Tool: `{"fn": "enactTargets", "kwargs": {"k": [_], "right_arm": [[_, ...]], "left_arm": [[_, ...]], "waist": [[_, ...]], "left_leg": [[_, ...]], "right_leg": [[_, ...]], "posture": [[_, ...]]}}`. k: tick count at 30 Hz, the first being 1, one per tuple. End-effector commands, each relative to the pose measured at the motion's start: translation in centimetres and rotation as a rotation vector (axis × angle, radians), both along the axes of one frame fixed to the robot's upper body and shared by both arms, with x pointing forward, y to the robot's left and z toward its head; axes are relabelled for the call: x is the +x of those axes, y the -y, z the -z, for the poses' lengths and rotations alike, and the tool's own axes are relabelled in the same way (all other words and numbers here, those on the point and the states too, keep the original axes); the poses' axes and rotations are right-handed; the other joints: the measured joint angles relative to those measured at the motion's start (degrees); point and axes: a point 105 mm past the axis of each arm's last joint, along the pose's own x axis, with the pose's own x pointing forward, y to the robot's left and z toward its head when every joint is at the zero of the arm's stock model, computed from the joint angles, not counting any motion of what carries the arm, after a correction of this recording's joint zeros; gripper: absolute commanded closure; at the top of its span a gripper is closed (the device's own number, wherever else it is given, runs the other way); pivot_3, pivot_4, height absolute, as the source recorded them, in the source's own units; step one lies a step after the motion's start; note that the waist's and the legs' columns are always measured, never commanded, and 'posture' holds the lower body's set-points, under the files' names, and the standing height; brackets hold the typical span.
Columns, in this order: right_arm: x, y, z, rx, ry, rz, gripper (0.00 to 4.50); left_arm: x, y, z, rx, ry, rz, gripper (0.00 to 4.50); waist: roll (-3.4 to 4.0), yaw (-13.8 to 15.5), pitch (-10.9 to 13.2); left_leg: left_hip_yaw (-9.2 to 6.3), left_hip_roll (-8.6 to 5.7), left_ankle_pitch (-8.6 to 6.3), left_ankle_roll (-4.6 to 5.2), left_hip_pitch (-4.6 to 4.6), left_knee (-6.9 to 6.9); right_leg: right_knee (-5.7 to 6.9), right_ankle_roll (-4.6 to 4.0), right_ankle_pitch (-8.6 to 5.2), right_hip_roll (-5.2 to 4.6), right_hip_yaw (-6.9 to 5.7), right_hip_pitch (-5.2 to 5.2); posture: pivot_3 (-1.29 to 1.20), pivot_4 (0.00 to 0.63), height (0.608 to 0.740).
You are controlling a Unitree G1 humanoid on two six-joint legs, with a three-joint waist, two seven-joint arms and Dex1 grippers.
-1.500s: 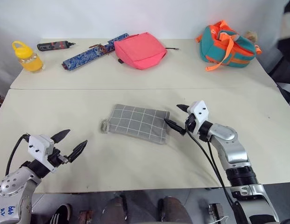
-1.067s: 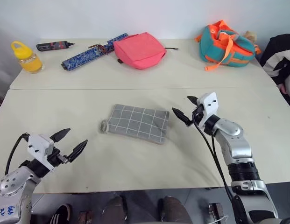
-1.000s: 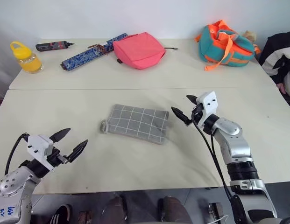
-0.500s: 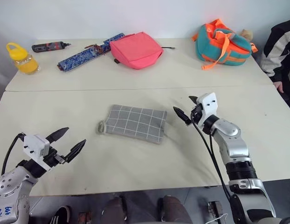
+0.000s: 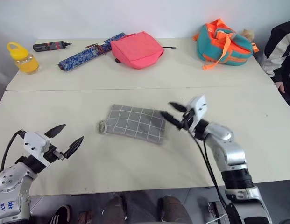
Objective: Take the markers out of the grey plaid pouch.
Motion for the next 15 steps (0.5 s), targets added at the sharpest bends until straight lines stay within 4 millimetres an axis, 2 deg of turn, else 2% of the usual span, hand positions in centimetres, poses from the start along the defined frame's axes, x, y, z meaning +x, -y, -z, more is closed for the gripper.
{"fn": "enactTargets", "kwargs": {"k": [1,5,8,12,15], "right_arm": [[0.6,-0.6,1.0,-0.102,0.027,0.053,3.13],[2.2,0.2,2.4,-0.209,0.048,0.167,4.48],[2.6,0.7,3.3,-0.337,0.103,0.174,4.48],[2.6,1.3,3.4,-0.375,0.130,0.156,4.48],[2.5,1.6,3.4,-0.371,0.135,0.142,4.48]], "left_arm": [[1.4,0.2,-0.6,0.100,0.054,0.019,0.28],[3.4,0.8,-0.9,0.183,0.096,0.066,0.28],[4.6,1.1,-0.8,0.248,0.103,0.111,0.28],[6.3,1.7,-1.1,0.309,0.120,0.183,0.28],[7.3,3.9,-0.5,0.377,0.135,0.305,0.28]], "waist": [[0.00,-0.02,0.00],[-0.07,0.00,-0.04],[-0.07,0.01,-0.04],[-0.11,0.03,-0.06],[-0.13,0.12,-0.08]], "left_leg": [[0.07,-0.01,0.02,0.03,0.00,0.00],[0.26,-0.09,0.06,0.12,-0.01,0.02],[0.34,-0.08,0.08,0.09,-0.02,0.04],[0.37,-0.08,0.09,0.07,0.00,0.06],[0.49,-0.07,0.09,0.07,-0.02,0.12]], "right_leg": [[0.00,0.00,0.00,-0.05,0.02,-0.02],[0.02,0.01,0.01,-0.22,0.01,-0.14],[0.17,0.01,0.01,-0.19,-0.02,-0.29],[0.22,0.02,0.01,-0.20,-0.07,-0.29],[0.20,0.03,0.02,-0.19,-0.13,-0.28]], "posture": [[0.00,0.150,0.740],[0.00,0.150,0.740],[0.00,0.150,0.740],[0.00,0.150,0.740],[0.00,0.150,0.740]]}}
